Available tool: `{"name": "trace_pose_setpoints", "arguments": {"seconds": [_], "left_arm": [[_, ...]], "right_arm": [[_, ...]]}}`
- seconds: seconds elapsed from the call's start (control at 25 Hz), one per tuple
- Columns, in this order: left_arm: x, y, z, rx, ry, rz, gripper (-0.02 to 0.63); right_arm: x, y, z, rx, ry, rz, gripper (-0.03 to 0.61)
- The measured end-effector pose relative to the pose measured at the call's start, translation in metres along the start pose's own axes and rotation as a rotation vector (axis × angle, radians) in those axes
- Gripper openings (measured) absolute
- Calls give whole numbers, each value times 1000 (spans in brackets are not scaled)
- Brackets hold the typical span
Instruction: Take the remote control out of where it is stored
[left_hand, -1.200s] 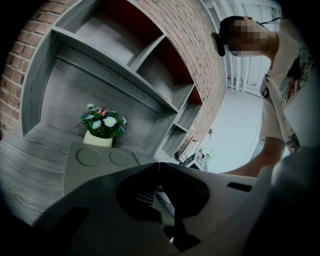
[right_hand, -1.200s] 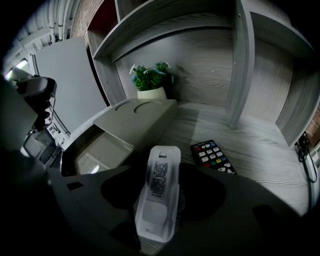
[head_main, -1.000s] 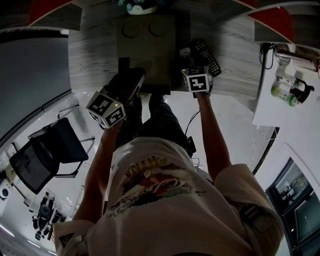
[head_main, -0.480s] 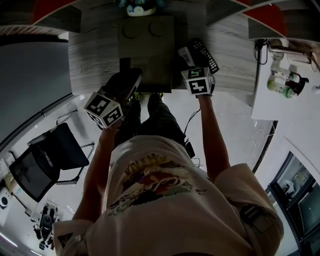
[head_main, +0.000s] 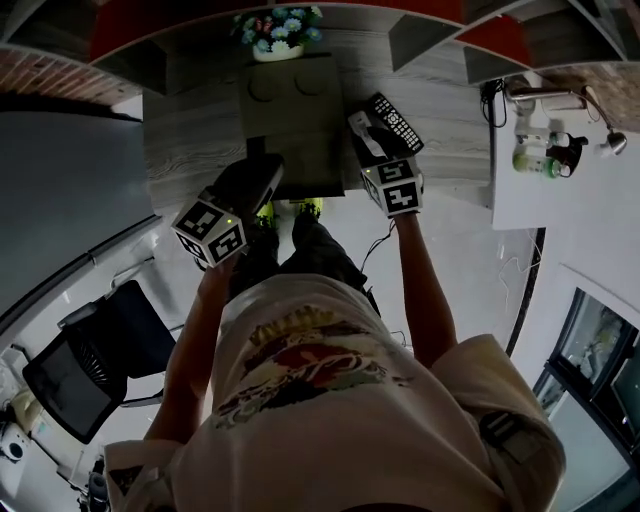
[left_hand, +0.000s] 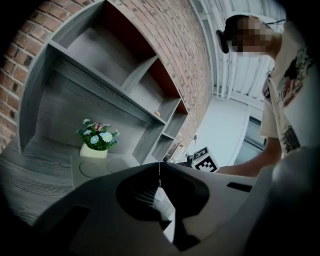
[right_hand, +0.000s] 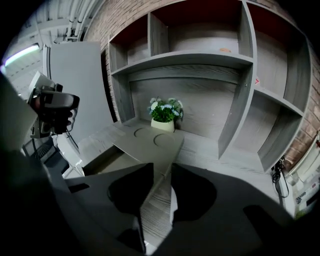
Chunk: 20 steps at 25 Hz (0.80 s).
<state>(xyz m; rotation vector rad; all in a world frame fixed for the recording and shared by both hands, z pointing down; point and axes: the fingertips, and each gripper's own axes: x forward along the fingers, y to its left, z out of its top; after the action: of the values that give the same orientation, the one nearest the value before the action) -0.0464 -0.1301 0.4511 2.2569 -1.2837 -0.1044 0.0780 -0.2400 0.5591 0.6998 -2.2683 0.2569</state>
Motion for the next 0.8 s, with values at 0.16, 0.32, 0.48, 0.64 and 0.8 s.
{"name": "trace_pose_setpoints", "arguments": {"seconds": [0.16,0.32,0.48,0.64,0.8], "left_arm": [[-12,-5,11,-10,-6,-33,6],[-28,-10,13,-20,-8,-85,6],[-45,-10,11,-32,-3,-138,6],[-60,-8,0,-55,2,-187,6],[-74,-7,-6,-59,6,-200,6]], "right_arm": [[-13,22,11,13,-17,14,47],[-29,46,29,0,-40,-7,21],[-44,77,49,25,-81,-14,9],[-57,104,54,40,-111,-26,9],[-75,124,56,66,-125,-25,8]]}}
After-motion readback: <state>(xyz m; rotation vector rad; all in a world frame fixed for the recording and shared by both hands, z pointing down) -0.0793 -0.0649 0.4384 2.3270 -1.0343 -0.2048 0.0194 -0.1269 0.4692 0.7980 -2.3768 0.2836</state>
